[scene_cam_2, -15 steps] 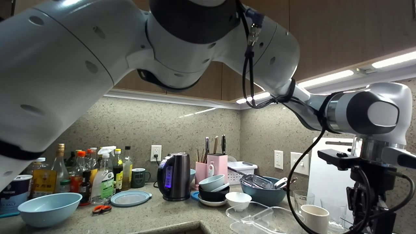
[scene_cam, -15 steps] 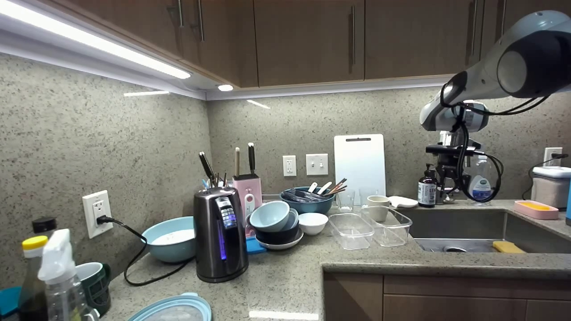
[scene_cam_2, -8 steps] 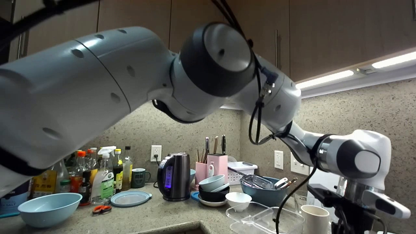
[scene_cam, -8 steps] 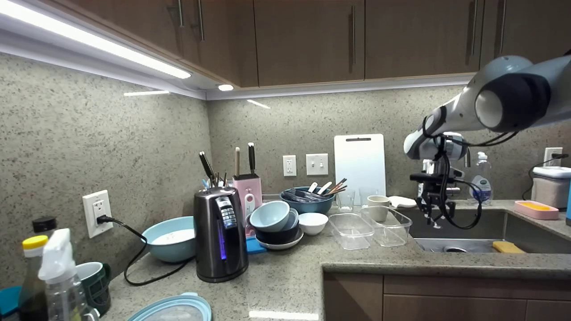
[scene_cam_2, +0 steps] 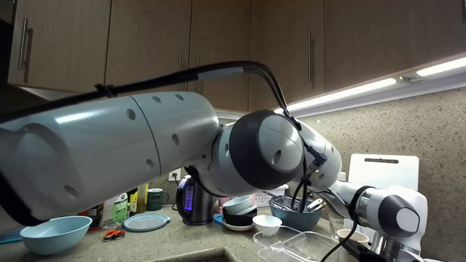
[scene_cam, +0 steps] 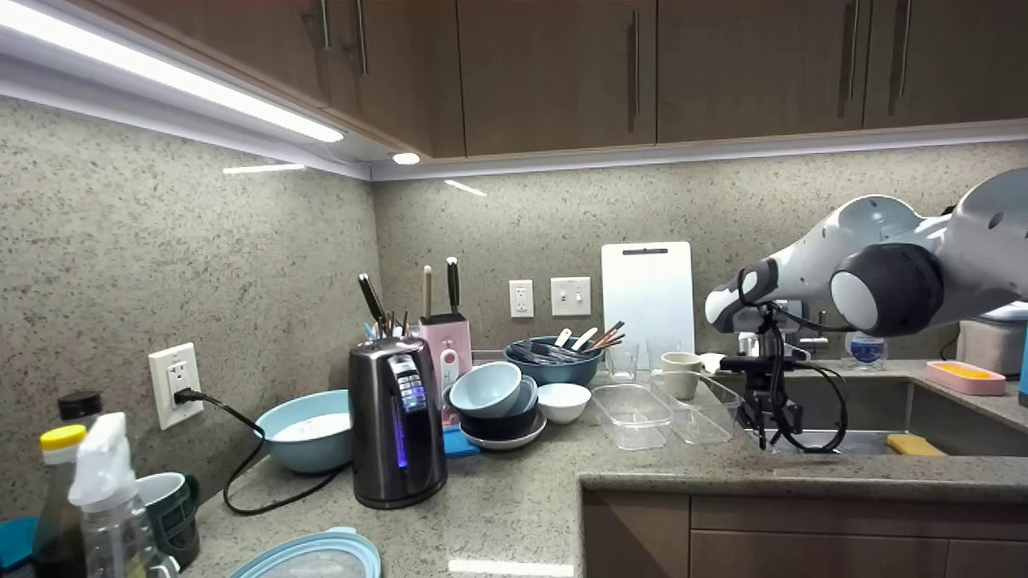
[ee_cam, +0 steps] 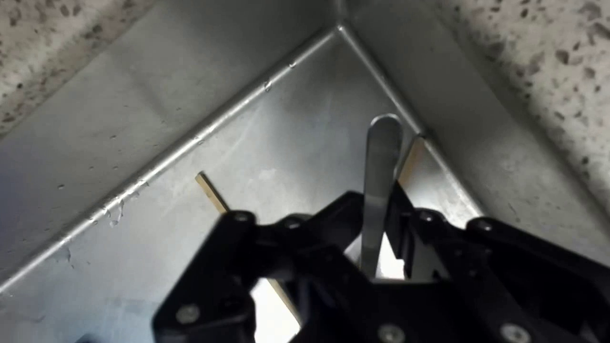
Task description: Pick up the spoon from the counter and put it in the sink
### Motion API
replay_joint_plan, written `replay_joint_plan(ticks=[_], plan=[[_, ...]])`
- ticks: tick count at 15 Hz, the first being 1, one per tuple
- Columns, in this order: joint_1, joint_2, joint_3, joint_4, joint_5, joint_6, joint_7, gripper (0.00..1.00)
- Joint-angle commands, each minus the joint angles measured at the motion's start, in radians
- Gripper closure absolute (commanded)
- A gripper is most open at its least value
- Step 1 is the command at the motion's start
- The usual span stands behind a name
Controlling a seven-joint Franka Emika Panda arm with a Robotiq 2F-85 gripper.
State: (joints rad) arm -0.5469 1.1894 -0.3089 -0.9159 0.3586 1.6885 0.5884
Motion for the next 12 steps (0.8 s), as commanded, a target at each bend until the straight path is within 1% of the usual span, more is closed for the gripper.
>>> replay_joint_plan(ticks=[1,2,4,5,8,10,12], plan=[[-0.029,0.074,-0.008,0.164,-0.01,-0.113,0.047,0.52],[-0.04,0.061,0.022,0.16,-0.046,-0.113,0.066,0.46],[-0.038,0.06,0.017,0.201,-0.078,-0.138,0.11,0.33],[-0.013,0.04,-0.026,0.182,-0.061,-0.128,0.118,0.27],[0.012,-0.017,-0.064,0.17,-0.083,-0.113,0.135,0.07],[0.028,-0.064,-0.082,0.15,-0.086,-0.109,0.106,0.0],[0.045,-0.108,-0.096,0.129,-0.087,-0.101,0.097,0.0]])
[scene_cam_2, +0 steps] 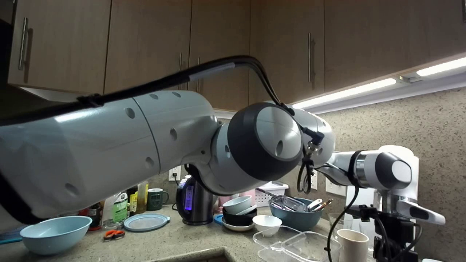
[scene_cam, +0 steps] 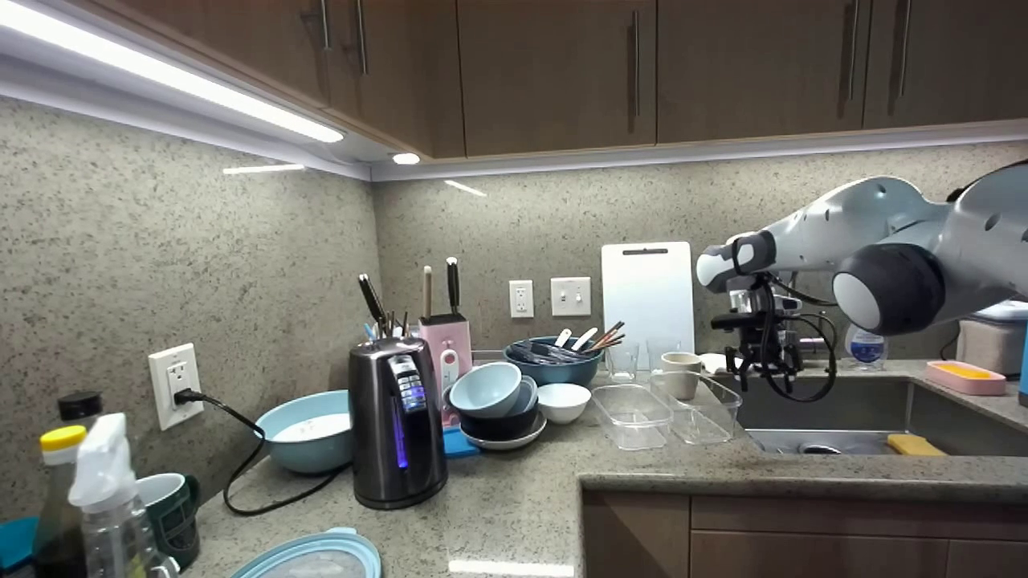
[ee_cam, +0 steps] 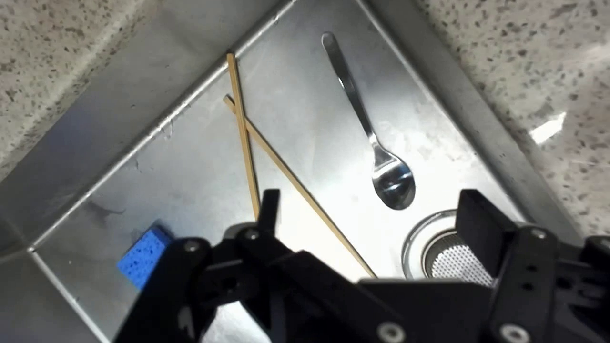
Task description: Pick up the spoon from the counter and put it in the sink
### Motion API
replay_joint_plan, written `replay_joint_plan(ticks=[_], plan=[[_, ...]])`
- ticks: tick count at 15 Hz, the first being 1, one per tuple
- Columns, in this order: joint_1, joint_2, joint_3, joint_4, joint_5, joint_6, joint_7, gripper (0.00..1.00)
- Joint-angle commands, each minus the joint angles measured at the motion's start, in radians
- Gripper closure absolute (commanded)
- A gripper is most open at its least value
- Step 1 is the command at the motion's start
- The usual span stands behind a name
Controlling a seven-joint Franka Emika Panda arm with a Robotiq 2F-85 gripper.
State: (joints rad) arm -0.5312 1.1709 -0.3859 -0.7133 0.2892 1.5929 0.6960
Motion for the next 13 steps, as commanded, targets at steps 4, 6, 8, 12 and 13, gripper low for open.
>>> replay_joint_plan(ticks=[4,6,8,12,13], plan=[[0.081,-0.195,-0.043,-0.151,-0.02,0.041,-0.034,0.0],[0.116,-0.251,-0.057,-0.215,-0.015,0.088,-0.019,0.0],[0.091,-0.18,-0.051,-0.099,-0.002,0.059,-0.003,0.0],[0.126,-0.24,-0.06,-0.183,-0.002,0.099,-0.003,0.0],[0.126,-0.241,-0.06,-0.188,-0.002,0.101,-0.003,0.0]])
